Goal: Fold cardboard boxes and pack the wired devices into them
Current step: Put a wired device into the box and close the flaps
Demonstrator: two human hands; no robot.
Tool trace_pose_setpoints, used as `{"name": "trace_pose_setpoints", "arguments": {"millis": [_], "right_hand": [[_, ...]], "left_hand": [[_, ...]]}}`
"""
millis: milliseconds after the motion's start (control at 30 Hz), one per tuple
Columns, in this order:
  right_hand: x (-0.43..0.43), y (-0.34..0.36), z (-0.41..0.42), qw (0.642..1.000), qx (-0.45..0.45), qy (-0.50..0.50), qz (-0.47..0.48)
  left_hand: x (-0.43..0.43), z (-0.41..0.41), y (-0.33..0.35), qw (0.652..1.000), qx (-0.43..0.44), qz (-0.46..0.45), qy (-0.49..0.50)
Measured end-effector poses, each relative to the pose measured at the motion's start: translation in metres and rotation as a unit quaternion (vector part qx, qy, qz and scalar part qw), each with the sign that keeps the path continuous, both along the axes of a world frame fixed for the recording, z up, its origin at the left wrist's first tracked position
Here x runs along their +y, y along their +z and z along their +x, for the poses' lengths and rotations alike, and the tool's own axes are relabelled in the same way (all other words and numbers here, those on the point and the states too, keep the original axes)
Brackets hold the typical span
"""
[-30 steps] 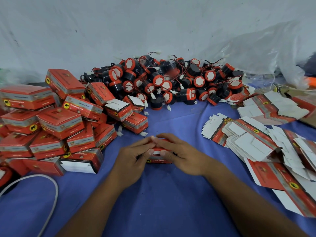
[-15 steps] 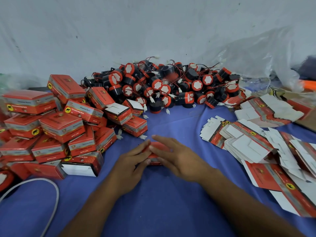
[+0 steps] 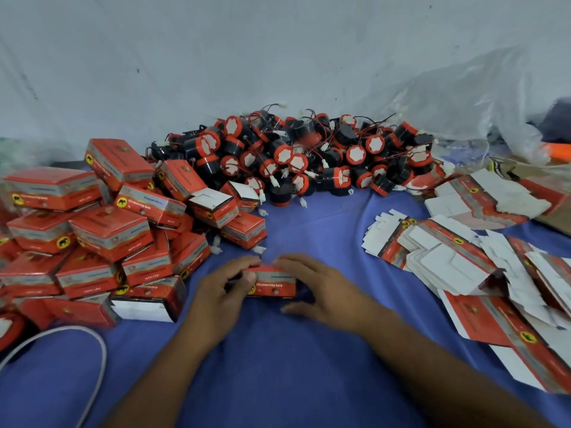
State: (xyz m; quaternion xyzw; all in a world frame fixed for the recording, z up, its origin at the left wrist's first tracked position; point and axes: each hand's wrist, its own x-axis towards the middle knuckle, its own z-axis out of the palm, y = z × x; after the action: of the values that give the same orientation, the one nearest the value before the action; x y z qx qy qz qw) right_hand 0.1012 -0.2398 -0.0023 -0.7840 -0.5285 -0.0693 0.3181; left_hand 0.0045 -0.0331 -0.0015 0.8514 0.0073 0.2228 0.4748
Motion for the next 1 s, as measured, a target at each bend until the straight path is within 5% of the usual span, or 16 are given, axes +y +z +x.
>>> {"name": "trace_pose_setpoints", "arguments": {"millis": [200, 500, 767, 1000], "right_hand": [[0.001, 0.003, -0.002, 0.99, 0.109, -0.043, 0.081], [0.009, 0.001, -0.006, 0.958, 0.253, -0.036, 0.128], [0.02, 0.006, 0.013, 0.916, 0.288, -0.152, 0.235], [0.117, 0.061, 0.047, 0.926, 0.127, -0.22, 0.279]], "left_hand": [[-0.002, -0.002, 0.004, 0.996, 0.043, -0.01, -0.074], [-0.004, -0.002, 0.001, 0.999, 0.012, -0.018, -0.046], [0.002, 0.005, -0.005, 0.994, 0.019, -0.106, 0.035], [0.001, 0.006, -0.011, 0.998, 0.062, -0.031, 0.001]]}}
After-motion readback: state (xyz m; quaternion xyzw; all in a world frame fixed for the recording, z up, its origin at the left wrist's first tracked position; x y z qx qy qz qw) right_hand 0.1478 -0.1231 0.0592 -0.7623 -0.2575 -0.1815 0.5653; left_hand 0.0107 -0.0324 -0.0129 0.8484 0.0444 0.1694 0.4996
